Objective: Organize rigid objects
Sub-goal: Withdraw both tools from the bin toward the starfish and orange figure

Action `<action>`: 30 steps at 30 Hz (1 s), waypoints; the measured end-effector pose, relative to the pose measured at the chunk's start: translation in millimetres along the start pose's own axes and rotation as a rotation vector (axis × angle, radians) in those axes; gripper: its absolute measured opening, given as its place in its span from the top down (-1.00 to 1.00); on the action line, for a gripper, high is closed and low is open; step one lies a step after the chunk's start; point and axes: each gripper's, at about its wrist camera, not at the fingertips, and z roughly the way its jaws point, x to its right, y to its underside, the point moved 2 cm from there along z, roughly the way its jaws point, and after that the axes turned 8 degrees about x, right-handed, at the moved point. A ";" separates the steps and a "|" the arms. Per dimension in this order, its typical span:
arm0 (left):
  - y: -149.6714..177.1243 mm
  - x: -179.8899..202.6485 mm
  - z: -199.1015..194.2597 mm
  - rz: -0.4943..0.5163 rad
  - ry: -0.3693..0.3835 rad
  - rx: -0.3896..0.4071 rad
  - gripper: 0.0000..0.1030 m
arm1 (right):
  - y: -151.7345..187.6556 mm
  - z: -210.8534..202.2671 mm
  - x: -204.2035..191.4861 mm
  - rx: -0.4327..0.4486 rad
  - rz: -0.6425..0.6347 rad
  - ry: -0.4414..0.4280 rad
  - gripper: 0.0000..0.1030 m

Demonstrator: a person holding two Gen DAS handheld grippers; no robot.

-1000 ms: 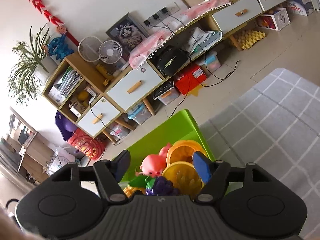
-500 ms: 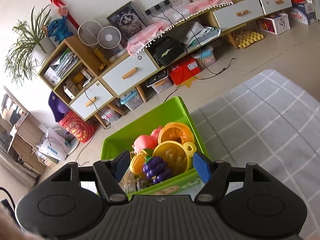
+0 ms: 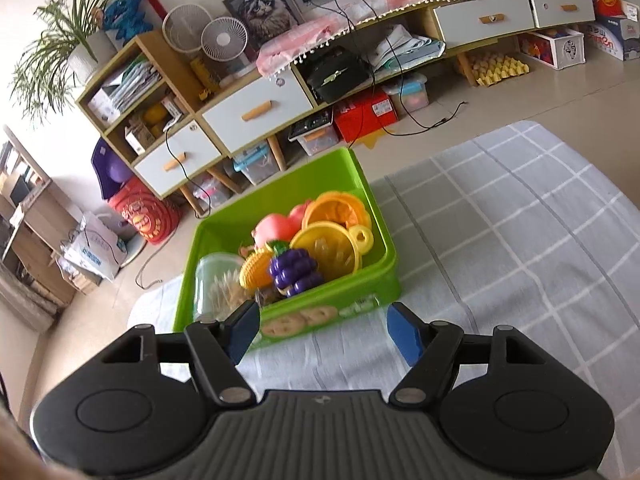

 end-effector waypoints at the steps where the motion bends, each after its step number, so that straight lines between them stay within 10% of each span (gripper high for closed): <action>1: 4.1 -1.1 -1.5 -0.002 -0.014 -0.004 -0.95 | 3.3 0.1 0.6 -0.003 -0.005 0.004 -0.12; 30: 70.7 -55.0 -9.7 0.020 -0.017 -0.017 -0.95 | 89.4 34.4 -26.7 -0.094 -0.419 -0.171 -0.20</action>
